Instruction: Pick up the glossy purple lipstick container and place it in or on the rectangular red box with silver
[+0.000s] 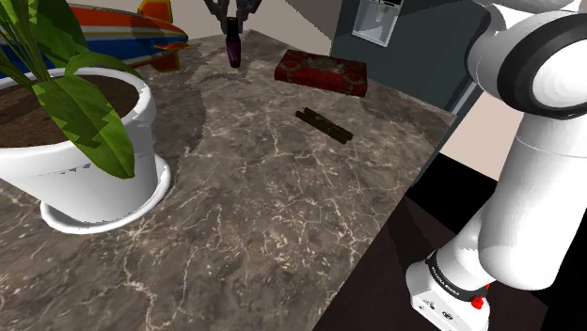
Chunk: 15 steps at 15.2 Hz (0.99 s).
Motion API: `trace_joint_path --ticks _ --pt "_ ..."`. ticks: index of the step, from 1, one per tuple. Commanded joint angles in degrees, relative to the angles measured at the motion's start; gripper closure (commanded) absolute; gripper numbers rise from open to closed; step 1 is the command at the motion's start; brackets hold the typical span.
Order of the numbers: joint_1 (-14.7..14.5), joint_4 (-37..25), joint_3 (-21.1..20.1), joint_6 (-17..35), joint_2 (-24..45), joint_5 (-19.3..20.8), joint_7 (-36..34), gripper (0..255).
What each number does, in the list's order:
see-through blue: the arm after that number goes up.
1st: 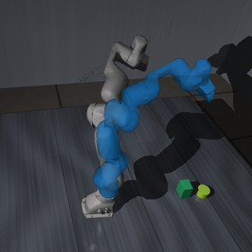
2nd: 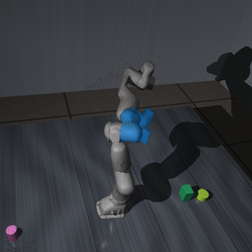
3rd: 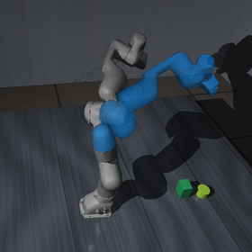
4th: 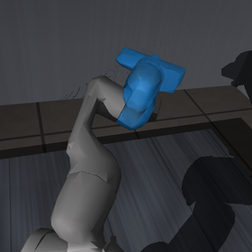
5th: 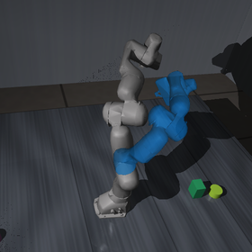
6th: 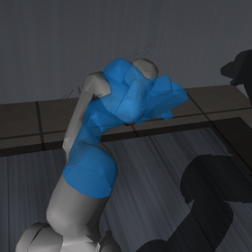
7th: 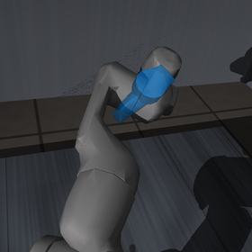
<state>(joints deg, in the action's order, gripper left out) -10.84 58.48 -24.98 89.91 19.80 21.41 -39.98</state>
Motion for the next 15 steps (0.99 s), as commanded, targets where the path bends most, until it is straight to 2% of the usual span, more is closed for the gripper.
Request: trace_joint_path --ticks 1,6,8,10,15 --pt "-1.13 -4.43 0.07 -2.76 1.74 0.87 0.40 255" --pt "-5.71 -19.42 0.91 -10.97 8.33 4.08 2.13 255" --pt "-0.75 -11.51 0.41 -7.72 3.24 1.31 3.56 255" --pt "3.19 -6.41 0.43 -5.61 -0.38 -1.00 5.61 255" --pt "10.71 1.34 1.99 -2.40 -6.67 -5.98 11.88 255"
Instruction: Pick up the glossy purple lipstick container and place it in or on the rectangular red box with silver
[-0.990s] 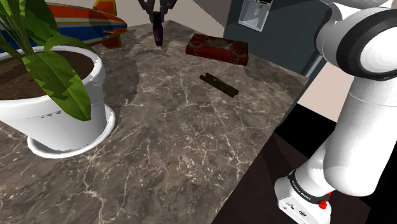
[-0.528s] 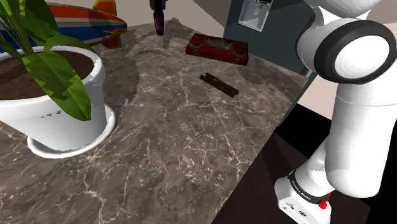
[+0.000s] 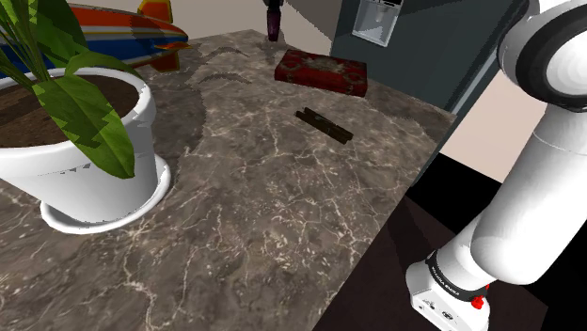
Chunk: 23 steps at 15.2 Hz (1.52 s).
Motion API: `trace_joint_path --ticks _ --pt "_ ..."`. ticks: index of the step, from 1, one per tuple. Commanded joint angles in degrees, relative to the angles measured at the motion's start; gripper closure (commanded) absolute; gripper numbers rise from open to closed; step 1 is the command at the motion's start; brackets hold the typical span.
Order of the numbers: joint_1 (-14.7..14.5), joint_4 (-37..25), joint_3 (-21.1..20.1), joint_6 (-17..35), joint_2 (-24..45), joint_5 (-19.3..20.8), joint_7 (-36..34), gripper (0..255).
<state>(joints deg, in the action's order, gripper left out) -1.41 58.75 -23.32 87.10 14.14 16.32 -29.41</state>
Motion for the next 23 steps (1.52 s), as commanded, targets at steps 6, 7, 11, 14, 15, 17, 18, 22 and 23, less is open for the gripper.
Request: trace_joint_path --ticks 6,7,11,14,15,17,18,22,23 --pt "8.23 5.06 3.17 2.00 -5.13 -5.45 9.54 255" --pt "9.20 5.29 3.75 2.08 -5.50 -6.09 10.93 255" --pt "12.93 5.09 5.93 1.96 -6.16 -8.32 16.44 255" --pt "15.58 3.72 7.47 1.38 -5.75 -9.68 20.47 255" --pt "16.10 3.28 7.82 1.20 -5.55 -9.95 21.33 255" --pt "16.52 7.20 7.97 3.58 -7.16 -10.53 21.42 255" --pt "16.69 9.01 8.04 4.71 -7.87 -10.78 21.47 255" --pt "17.20 15.52 8.30 8.90 -10.29 -11.60 21.62 255" --pt "17.29 17.00 8.36 9.89 -10.80 -11.77 21.66 255"
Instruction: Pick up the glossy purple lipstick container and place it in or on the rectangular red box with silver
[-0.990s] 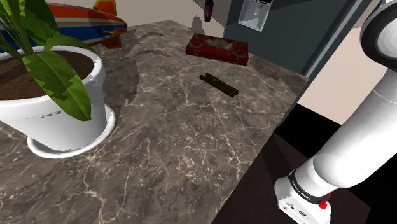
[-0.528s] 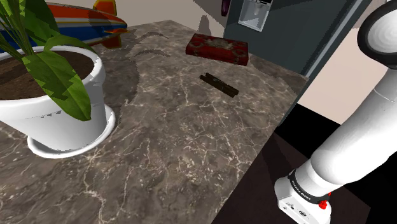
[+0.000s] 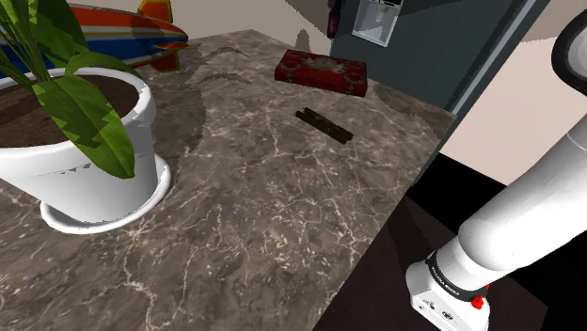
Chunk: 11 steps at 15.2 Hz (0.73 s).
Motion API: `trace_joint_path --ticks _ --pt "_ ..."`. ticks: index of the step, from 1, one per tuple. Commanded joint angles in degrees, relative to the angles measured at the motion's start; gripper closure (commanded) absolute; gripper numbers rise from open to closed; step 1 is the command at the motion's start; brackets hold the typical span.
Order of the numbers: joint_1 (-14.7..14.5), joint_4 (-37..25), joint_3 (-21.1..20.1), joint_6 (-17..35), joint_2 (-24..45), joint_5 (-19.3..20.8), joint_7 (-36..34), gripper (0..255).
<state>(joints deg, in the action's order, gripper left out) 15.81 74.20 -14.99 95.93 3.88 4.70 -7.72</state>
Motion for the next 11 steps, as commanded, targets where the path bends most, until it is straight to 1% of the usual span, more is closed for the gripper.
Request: trace_joint_path --ticks 1,11 --pt "0.15 2.98 0.08 2.03 -1.03 -0.30 0.00 255" --pt "0.62 15.26 0.47 10.96 -4.52 -1.31 0.15 255"
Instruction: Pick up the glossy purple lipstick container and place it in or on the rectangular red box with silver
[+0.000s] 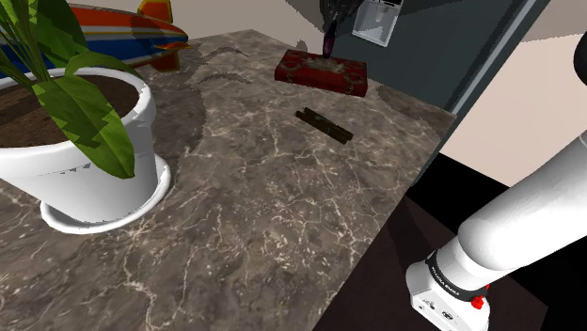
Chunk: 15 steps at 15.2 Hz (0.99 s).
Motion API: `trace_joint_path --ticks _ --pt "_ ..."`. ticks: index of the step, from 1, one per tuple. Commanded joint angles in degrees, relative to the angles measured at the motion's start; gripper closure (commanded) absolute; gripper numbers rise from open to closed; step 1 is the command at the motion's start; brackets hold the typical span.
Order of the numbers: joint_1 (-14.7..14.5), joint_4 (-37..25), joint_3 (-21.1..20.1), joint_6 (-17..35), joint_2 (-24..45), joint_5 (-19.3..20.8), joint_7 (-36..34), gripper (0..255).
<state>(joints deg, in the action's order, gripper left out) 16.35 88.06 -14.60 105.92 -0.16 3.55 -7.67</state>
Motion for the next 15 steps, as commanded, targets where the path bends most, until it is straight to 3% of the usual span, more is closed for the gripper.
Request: trace_joint_path --ticks 1,9,10,15 --pt "0.12 3.06 0.12 2.27 -0.85 -0.25 0.10 255" --pt "0.12 3.06 0.12 2.27 -0.85 -0.25 0.10 255" --pt "0.12 3.06 0.12 2.27 -0.85 -0.25 0.10 0" --pt "0.12 3.06 0.12 2.27 -0.85 -0.25 0.10 0"
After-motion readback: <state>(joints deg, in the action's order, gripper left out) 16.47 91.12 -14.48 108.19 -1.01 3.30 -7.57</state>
